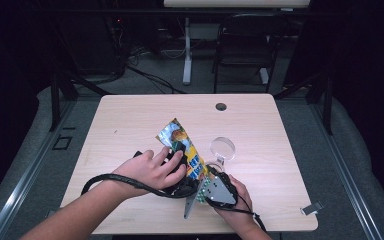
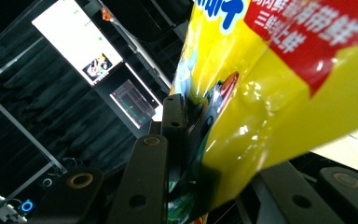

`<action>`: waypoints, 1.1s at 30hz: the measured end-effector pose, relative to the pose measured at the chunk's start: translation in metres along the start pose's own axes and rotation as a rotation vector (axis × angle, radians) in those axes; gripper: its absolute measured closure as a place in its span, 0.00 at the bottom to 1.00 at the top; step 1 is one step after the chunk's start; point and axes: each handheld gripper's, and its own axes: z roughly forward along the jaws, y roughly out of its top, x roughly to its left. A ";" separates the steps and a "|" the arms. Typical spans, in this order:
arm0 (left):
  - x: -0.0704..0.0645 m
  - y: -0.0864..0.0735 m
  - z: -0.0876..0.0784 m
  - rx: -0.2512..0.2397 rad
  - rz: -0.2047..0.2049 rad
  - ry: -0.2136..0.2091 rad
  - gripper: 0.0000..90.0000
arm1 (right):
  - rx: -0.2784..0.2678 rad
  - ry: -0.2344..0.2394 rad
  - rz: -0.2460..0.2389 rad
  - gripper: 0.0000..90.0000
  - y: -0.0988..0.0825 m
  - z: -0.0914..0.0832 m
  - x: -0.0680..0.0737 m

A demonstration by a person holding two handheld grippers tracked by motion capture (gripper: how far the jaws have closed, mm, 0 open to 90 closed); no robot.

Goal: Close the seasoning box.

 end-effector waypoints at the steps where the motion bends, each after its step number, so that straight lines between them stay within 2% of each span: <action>1: 0.000 0.000 0.000 0.003 0.003 0.001 0.88 | 0.002 0.000 -0.001 0.78 0.000 0.000 0.000; 18: 0.000 0.001 0.000 0.000 0.007 0.002 0.88 | 0.002 0.001 -0.002 0.78 0.000 0.000 -0.001; 28: -0.003 0.000 0.001 -0.004 -0.009 -0.003 0.88 | 0.001 0.000 -0.005 0.78 0.000 0.000 -0.001; 29: -0.005 0.000 0.002 -0.019 -0.029 -0.002 0.88 | 0.001 -0.001 -0.005 0.78 0.000 0.000 -0.001; 33: -0.005 -0.001 0.001 -0.011 -0.023 -0.003 0.88 | 0.000 0.000 -0.004 0.78 0.000 0.000 -0.001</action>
